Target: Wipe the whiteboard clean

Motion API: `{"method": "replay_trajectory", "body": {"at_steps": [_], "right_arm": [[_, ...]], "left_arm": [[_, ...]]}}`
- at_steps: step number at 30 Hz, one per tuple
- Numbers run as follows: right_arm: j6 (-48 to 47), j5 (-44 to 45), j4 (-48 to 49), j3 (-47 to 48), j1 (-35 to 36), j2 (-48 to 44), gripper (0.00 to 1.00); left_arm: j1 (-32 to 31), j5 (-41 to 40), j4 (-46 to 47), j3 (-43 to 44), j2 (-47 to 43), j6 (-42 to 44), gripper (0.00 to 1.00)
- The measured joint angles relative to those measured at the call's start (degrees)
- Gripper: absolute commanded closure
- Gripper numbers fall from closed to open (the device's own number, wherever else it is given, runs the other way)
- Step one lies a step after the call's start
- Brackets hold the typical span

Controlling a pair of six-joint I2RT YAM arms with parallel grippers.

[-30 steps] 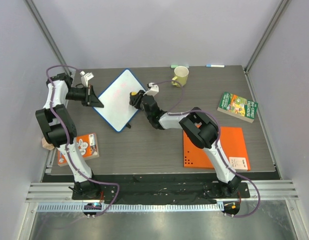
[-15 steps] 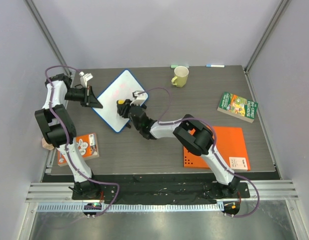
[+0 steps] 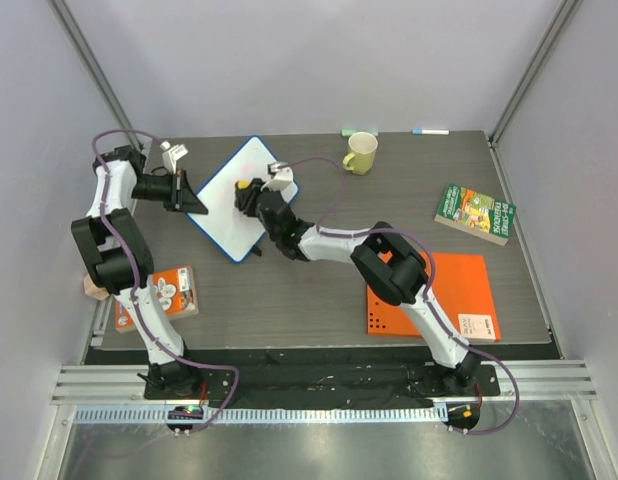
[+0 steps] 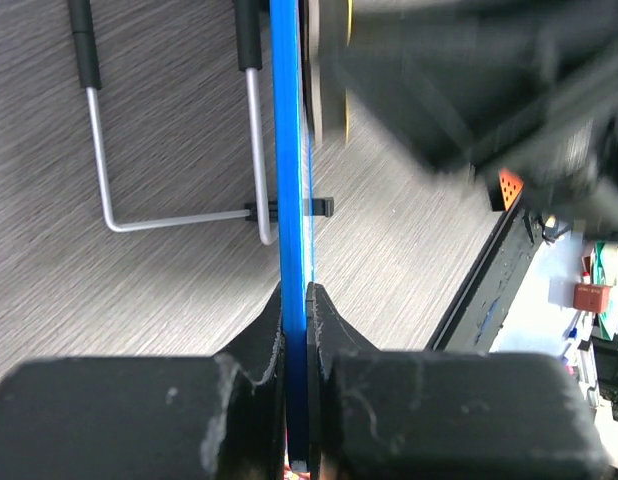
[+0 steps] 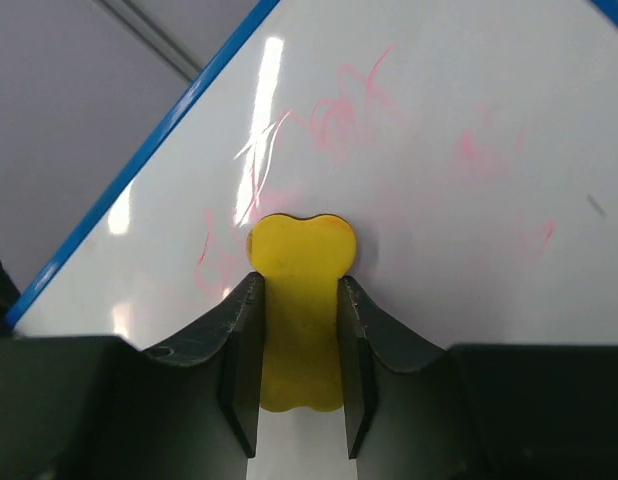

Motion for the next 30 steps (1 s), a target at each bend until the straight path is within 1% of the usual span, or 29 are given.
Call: {"method": "replay_trajectory", "body": {"at_steps": [5, 9, 13, 17, 19, 24, 27, 30], "right_arm": [[4.02, -2.8, -1.07, 4.04, -6.64, 2.29, 0.99], [6.36, -4.37, -6.14, 9.81, -10.05, 5.42, 0.99], [7.54, -5.27, -9.29, 11.54, -10.54, 5.86, 0.99], [7.5, -3.48, -10.49, 11.15, -9.57, 5.49, 0.99], [7.76, -2.84, -10.43, 8.87, -8.85, 4.42, 0.99], [10.19, -0.35, -8.22, -2.36, -5.79, -0.55, 0.99], [12.28, 1.09, -5.25, -12.02, -3.56, -3.96, 0.99], [13.35, 3.08, -3.63, -15.08, -2.25, -4.55, 0.99]], "left_arm": [[-0.39, 0.04, 0.26, 0.0, 0.0, -0.28, 1.0], [-0.39, -0.31, 0.39, -0.04, 0.0, -1.57, 1.0], [-0.39, -0.44, 0.22, -0.2, 0.0, -2.03, 1.0], [-0.28, -0.79, -0.81, -0.22, 0.0, -2.1, 1.0], [-0.22, -0.79, -1.01, -0.22, 0.0, -1.95, 1.0], [-0.17, -0.76, -1.16, -0.22, 0.0, -1.57, 1.0], [-0.17, -0.79, -1.22, -0.22, -0.26, -0.57, 1.0], [-0.17, -0.83, -1.57, -0.22, -0.5, 0.44, 1.0]]}}
